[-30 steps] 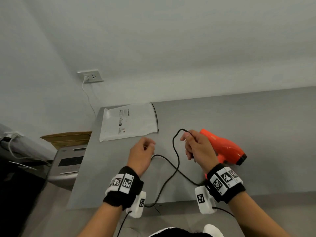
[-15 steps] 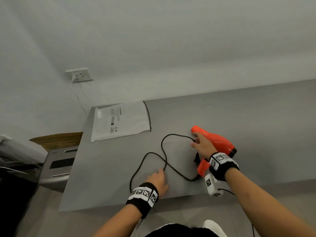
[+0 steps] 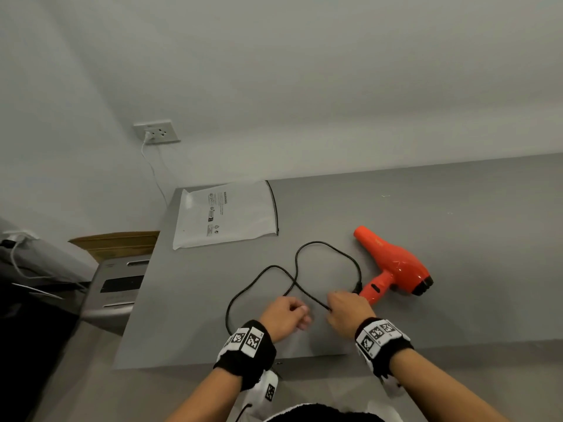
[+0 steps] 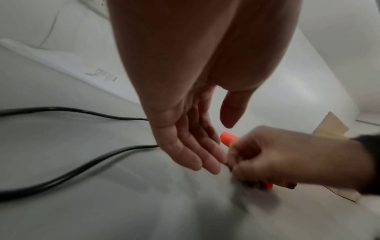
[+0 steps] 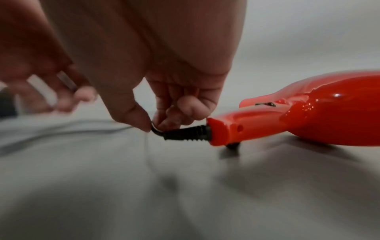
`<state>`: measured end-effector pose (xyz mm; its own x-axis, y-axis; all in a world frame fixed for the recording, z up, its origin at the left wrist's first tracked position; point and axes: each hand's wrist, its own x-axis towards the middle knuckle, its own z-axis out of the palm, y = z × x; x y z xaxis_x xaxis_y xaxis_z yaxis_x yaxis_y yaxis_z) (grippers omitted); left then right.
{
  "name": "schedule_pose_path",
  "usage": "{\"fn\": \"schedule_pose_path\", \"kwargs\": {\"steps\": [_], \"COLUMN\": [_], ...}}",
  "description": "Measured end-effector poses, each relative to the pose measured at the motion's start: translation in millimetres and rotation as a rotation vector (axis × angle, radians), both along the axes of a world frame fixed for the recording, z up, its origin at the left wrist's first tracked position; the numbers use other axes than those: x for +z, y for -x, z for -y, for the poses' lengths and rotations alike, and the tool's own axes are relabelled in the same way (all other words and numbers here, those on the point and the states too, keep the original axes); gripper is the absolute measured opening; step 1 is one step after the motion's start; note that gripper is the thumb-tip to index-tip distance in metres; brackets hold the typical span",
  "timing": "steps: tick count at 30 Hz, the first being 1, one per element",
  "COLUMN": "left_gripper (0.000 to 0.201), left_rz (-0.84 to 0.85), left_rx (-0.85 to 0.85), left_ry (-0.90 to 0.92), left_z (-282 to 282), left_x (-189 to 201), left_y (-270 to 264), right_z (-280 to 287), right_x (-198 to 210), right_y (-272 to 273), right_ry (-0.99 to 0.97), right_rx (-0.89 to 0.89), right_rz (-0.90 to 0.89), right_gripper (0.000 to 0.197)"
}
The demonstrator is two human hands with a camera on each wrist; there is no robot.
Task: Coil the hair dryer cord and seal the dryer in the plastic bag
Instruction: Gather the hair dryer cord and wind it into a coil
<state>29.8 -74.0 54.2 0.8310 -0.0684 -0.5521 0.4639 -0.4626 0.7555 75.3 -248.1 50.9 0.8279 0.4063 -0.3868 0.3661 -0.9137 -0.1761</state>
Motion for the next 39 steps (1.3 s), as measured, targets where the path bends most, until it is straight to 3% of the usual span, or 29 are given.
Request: {"fn": "schedule_pose_path", "kwargs": {"steps": [6, 10, 12, 14, 16, 19, 21, 23, 26, 30, 36, 39], "left_gripper": [0.045, 0.039, 0.037, 0.035, 0.03, 0.032, 0.037, 0.04, 0.041, 0.038, 0.039, 0.037], "left_rz": [0.122, 0.23, 0.293, 0.345, 0.355, 0.371, 0.374, 0.368, 0.366, 0.376, 0.414, 0.44], "left_rx": [0.253, 0.325, 0.367, 0.449, 0.521, 0.471, 0.395, 0.333, 0.334, 0.353, 0.36, 0.351], "left_ry": [0.277, 0.502, 0.562, 0.592, 0.627, 0.604, 0.554, 0.53, 0.529, 0.577, 0.676, 0.702], "left_z": [6.4, 9.0, 10.3, 9.2, 6.1, -0.1, -1.9, -2.0, -5.8, -19.3, -44.9, -47.7], "left_x": [47.2, 85.4, 96.2, 103.7, 113.0, 128.6, 133.3, 136.0, 137.8, 137.8, 131.5, 133.3], "left_y": [-5.0, -23.7, -30.5, -35.2, -36.8, -33.2, -28.7, -25.4, -23.4, -17.0, -8.7, -6.2], "right_z": [-15.2, -25.4, -28.4, -27.5, -22.5, -16.2, -17.2, -25.0, -42.8, -48.3, -3.8, 16.3], "right_x": [80.9, 118.0, 126.4, 129.2, 127.1, 125.1, 125.8, 130.4, 127.1, 123.0, 124.6, 120.7], "right_y": [-28.5, -18.3, -10.1, -9.7, -18.8, -35.9, -43.4, -45.5, -50.0, -67.4, -112.5, -117.0], "right_ry": [-0.603, -1.0, -1.102, -1.093, -0.968, -0.861, -0.933, -0.974, -0.955, -0.919, -0.958, -0.871], "right_rx": [-0.225, -0.335, -0.315, -0.27, -0.271, -0.256, -0.101, 0.075, 0.161, 0.06, -0.316, -0.483], "right_rz": [0.089, -0.187, -0.274, -0.219, 0.033, 0.359, 0.313, 0.134, -0.055, 0.011, 0.31, 0.38], "right_gripper": [0.007, 0.006, 0.006, 0.008, 0.013, 0.024, 0.047, 0.06, 0.038, 0.012, 0.029, 0.034]}}
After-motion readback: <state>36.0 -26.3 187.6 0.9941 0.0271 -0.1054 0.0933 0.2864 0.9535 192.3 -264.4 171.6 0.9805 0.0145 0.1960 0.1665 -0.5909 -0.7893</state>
